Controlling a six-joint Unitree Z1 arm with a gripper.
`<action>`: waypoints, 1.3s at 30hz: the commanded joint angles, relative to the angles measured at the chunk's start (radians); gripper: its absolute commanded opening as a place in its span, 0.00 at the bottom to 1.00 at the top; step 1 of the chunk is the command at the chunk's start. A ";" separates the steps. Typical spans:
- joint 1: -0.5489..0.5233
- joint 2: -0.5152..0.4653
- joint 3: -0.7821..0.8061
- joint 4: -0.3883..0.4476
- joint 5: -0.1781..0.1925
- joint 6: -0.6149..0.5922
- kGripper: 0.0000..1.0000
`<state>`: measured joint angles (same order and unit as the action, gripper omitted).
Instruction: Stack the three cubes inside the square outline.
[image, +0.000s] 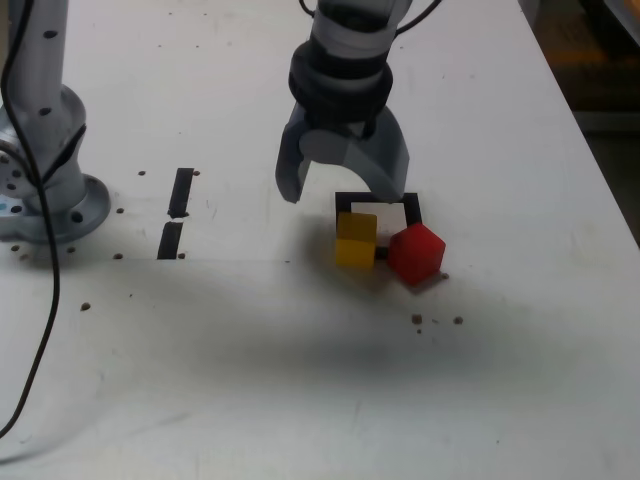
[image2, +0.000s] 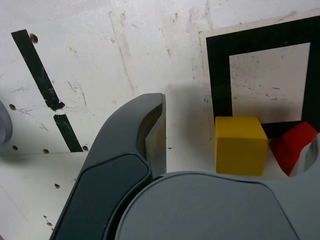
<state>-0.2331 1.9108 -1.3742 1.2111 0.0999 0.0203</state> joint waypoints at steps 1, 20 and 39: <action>-0.002 0.005 0.010 -0.009 -0.012 0.001 0.98; -0.037 0.051 0.045 -0.064 -0.063 0.001 0.94; -0.037 0.096 0.036 -0.087 -0.072 0.004 0.93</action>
<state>-0.2691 2.0025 -1.3356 1.1239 0.0297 0.0229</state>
